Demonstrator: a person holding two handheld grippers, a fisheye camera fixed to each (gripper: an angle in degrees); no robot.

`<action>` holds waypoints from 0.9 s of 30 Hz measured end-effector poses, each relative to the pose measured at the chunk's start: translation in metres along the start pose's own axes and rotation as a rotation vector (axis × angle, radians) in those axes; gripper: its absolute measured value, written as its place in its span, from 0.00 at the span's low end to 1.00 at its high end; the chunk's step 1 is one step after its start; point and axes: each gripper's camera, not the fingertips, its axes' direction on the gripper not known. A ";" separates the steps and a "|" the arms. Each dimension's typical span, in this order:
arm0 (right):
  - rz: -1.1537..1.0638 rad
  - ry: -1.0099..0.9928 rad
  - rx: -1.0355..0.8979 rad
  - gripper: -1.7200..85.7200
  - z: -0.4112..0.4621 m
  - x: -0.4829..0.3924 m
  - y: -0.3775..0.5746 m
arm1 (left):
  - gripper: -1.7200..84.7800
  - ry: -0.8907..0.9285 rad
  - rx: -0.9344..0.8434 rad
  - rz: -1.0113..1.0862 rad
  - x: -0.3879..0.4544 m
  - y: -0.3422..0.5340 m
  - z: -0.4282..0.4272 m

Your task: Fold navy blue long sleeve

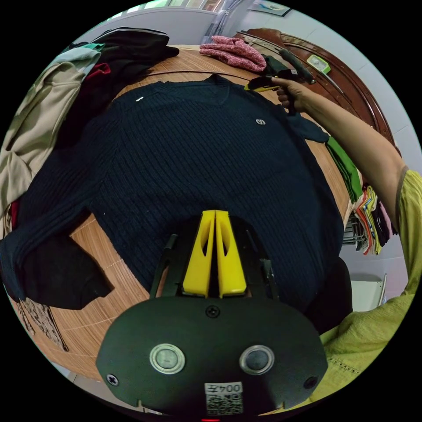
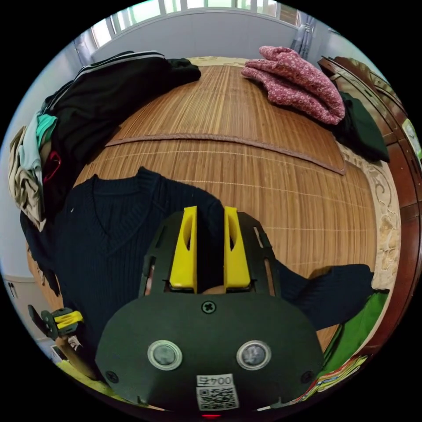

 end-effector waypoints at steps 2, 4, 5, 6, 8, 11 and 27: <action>-0.010 0.046 0.027 0.07 -0.001 0.003 0.014 | 0.03 -0.004 0.000 0.001 -0.007 0.007 0.006; 0.035 0.131 0.028 0.07 0.000 0.013 0.027 | 0.03 -0.005 0.002 0.003 -0.015 0.014 0.013; 0.053 0.140 0.038 0.07 0.000 0.017 0.031 | 0.03 -0.005 0.003 0.003 -0.021 0.020 0.017; 0.081 0.132 0.047 0.08 0.001 0.024 0.039 | 0.03 -0.005 0.003 0.004 -0.027 0.025 0.022; 0.103 0.068 0.037 0.09 0.005 0.034 0.052 | 0.03 -0.005 0.004 0.004 -0.036 0.034 0.028; 0.190 -0.020 0.064 0.11 -0.003 0.056 0.079 | 0.03 -0.006 0.006 0.006 -0.053 0.050 0.039; 0.010 -0.266 -0.114 0.07 -0.059 0.044 0.456 | 0.03 -0.088 0.021 0.083 -0.153 0.167 0.097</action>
